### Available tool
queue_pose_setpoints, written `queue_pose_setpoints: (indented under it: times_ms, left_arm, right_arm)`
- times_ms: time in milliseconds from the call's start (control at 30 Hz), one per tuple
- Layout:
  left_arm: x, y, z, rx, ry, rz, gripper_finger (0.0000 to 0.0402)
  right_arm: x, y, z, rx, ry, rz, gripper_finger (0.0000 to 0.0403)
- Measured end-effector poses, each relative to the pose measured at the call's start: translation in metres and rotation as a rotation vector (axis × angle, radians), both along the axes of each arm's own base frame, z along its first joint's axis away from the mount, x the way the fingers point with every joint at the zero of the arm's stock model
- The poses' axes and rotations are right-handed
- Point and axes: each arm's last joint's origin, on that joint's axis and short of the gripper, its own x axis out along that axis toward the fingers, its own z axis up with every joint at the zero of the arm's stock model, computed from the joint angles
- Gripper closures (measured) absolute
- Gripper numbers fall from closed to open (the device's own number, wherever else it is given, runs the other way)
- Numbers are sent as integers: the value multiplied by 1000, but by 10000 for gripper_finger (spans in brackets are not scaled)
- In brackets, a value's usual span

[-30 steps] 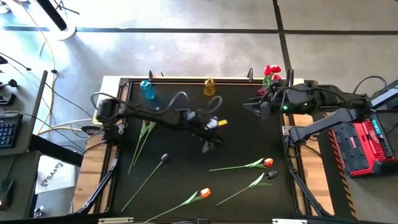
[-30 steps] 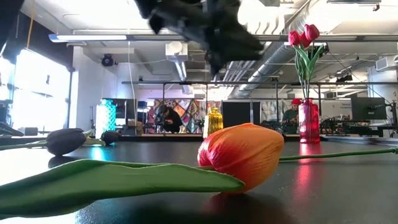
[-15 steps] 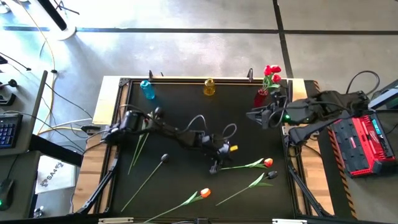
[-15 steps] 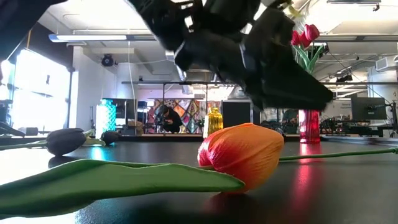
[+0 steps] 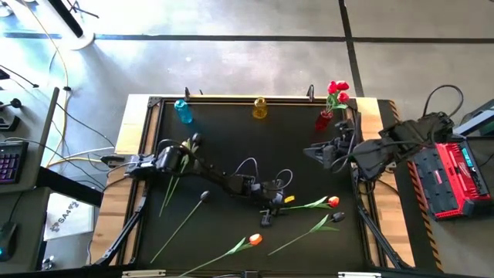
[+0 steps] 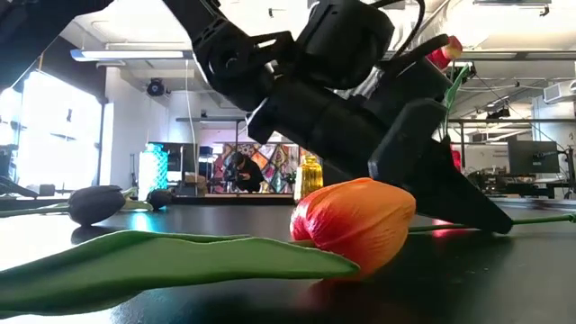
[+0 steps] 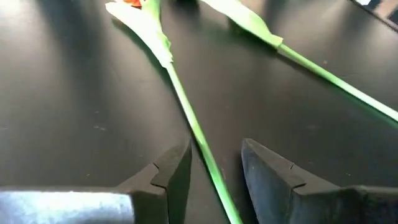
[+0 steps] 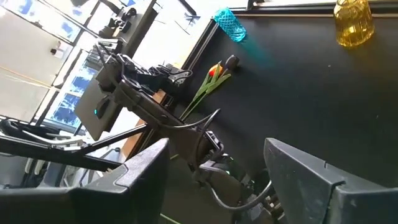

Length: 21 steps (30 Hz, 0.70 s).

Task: Sort flowers into vase by color
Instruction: Put the right orange flower into the yellow vase

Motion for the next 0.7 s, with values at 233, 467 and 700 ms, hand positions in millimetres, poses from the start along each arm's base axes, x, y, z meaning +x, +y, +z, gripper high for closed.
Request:
queue_pose_setpoints:
  times_ms: [233,467,700]
  left_arm:
    - [-1,1,-3,38,34,67,287]
    - [-2,4,-4,-45,69,102,391]
    - [-3,14,15,-93,83,122,399]
  right_arm:
    - [17,9,-10,14,43,-8,155]
    - [25,15,-13,22,30,-18,155]
    - [23,23,-13,-12,14,-11,155]
